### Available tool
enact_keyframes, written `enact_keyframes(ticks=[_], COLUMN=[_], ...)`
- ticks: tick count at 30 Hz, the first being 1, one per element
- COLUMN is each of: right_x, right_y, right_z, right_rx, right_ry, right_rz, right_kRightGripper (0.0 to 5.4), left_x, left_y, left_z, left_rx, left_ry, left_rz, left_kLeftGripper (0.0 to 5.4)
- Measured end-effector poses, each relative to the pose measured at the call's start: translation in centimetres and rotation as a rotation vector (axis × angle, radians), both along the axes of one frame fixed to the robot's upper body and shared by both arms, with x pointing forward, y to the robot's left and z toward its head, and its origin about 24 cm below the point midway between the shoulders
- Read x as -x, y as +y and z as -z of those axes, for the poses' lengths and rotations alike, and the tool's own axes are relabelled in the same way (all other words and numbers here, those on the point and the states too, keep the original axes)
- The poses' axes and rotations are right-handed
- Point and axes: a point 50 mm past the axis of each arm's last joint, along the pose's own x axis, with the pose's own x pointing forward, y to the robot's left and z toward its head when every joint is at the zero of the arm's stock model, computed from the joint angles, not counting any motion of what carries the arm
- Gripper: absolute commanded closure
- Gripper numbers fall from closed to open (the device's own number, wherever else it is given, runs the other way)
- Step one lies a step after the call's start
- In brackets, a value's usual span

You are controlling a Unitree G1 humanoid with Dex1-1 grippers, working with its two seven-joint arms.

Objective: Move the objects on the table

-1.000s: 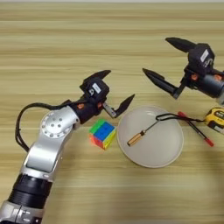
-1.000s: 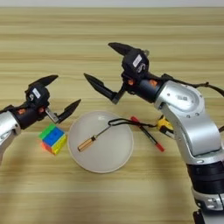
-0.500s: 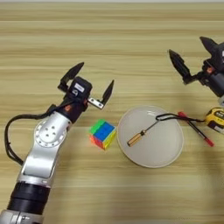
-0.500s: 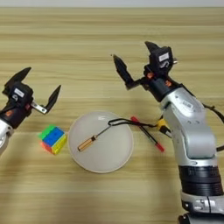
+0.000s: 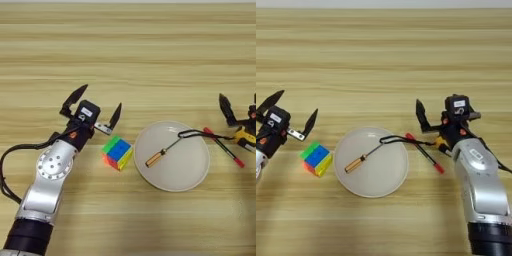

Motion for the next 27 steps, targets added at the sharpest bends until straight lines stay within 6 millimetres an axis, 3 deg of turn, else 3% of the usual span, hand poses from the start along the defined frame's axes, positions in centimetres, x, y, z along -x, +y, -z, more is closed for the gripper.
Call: enact_keyframes(ticks=[9, 12, 22, 27], right_x=[1.2, 1.5, 3.2, 4.6], right_y=[-0.5, -0.5, -1.7, -1.7], right_z=[2.4, 1.9, 0.5, 0.8], right_rx=[-0.070, -0.049, -0.084, -0.101], right_ry=[0.059, -0.040, -0.299, -0.305], right_rz=[0.144, 0.120, 0.037, 0.008], right_kRightGripper=[0.00, 0.00, 0.00, 0.00], left_x=[0.5, 1.0, 3.5, 4.9], left_y=[1.3, 1.6, 3.4, 4.1], left_z=[1.3, 1.5, -1.0, -1.7], left_rx=[0.068, 0.067, 0.101, 0.131], left_ry=[-0.019, -0.038, -0.193, -0.225], left_rz=[-0.177, -0.193, -0.250, -0.270], left_kLeftGripper=[0.03, 0.03, 0.03, 0.03])
